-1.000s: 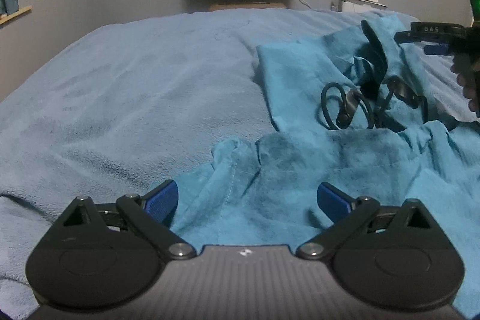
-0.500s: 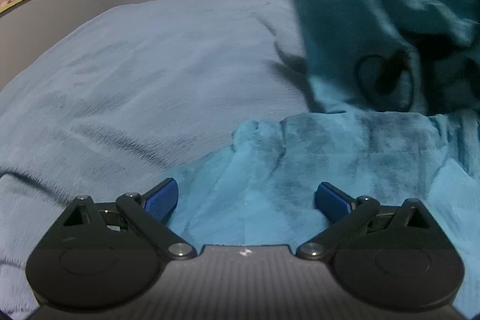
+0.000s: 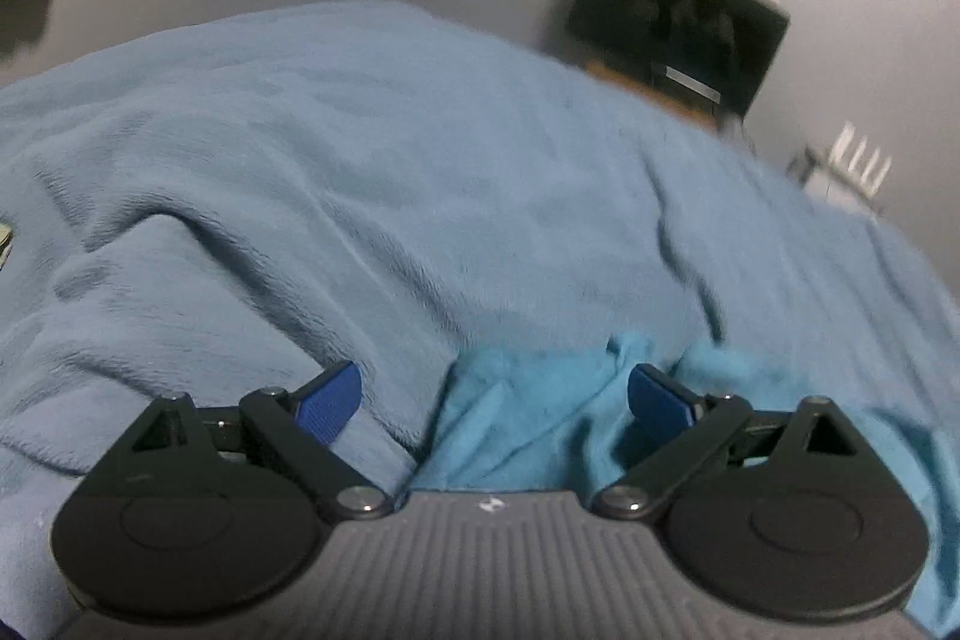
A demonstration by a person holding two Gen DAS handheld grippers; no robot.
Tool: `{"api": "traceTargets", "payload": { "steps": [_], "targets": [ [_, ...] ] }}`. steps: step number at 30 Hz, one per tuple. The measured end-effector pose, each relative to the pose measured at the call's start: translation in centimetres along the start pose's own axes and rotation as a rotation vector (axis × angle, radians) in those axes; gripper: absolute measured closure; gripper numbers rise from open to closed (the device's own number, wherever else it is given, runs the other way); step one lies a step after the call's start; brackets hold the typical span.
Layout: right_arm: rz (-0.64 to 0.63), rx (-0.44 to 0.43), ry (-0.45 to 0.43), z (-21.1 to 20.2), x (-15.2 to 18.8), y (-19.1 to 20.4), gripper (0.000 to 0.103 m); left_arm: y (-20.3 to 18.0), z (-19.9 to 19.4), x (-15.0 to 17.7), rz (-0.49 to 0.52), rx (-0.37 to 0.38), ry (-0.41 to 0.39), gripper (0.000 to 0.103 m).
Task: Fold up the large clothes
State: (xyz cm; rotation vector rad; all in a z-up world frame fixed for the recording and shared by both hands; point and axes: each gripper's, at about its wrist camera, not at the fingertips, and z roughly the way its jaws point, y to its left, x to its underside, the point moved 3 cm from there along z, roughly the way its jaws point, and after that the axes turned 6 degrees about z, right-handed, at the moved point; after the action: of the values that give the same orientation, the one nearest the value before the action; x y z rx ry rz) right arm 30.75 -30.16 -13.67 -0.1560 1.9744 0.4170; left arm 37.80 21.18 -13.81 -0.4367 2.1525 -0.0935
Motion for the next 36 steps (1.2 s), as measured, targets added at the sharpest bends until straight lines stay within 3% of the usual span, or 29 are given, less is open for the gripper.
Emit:
{"api": "traceTargets", "payload": {
  "steps": [2,3,7,10,12,13,14,17,21,24,26,28,30,32,36],
  "targets": [
    [0.033,-0.01,0.021,0.7,-0.5,0.7,0.048,0.0,-0.7,-0.1,-0.008,0.025,-0.028,0.006],
    [0.044,-0.007,0.03,1.1,-0.4,1.4,0.042,-0.3,-0.9,-0.1,0.001,0.034,-0.038,0.006],
    [0.182,-0.035,0.11,4.4,0.7,2.9,0.027,-2.5,-1.5,0.0,0.122,0.058,-0.091,0.006],
    [0.341,-0.035,0.23,8.0,1.5,3.1,0.026,-4.7,-2.2,0.1,0.217,0.081,-0.111,0.006],
    [0.49,-0.132,0.3,9.4,3.0,2.9,0.047,-5.9,-2.5,0.1,0.261,0.102,-0.13,0.006],
    [0.54,-0.192,0.312,9.6,3.6,3.0,0.076,-6.3,-2.8,0.0,0.271,0.114,-0.136,0.006],
    [0.551,-0.222,0.31,9.5,3.7,3.1,0.089,-6.6,-3.1,-0.1,0.274,0.128,-0.143,0.006],
    [0.46,-0.182,0.232,8.1,2.8,3.0,0.096,-7.7,-4.2,-0.5,0.261,0.179,-0.18,0.006],
    [0.291,0.021,0.193,7.2,2.3,1.8,0.094,-10.6,-5.3,0.0,0.355,0.253,-0.213,0.006],
    [0.194,0.097,0.222,7.8,3.3,2.4,0.076,-14.1,-4.5,2.6,0.544,0.318,-0.161,0.006],
    [0.102,0.18,0.188,8.1,3.5,3.8,0.053,-16.1,-3.7,4.6,0.683,0.347,-0.103,0.006],
    [0.0,0.255,0.1,7.3,2.7,5.1,0.05,-17.8,-2.8,6.9,0.838,0.307,-0.043,0.006],
    [-0.073,0.259,0.014,6.8,2.2,6.8,0.05,-18.5,-2.0,8.4,0.928,0.282,0.02,0.008],
    [-0.109,0.221,-0.042,6.8,1.7,8.4,0.05,-18.5,-1.1,9.1,0.94,0.29,0.081,0.008],
    [-0.189,0.143,0.019,9.1,3.0,10.5,0.05,-18.0,0.3,8.5,0.895,0.3,0.137,0.007]
  ]
}}
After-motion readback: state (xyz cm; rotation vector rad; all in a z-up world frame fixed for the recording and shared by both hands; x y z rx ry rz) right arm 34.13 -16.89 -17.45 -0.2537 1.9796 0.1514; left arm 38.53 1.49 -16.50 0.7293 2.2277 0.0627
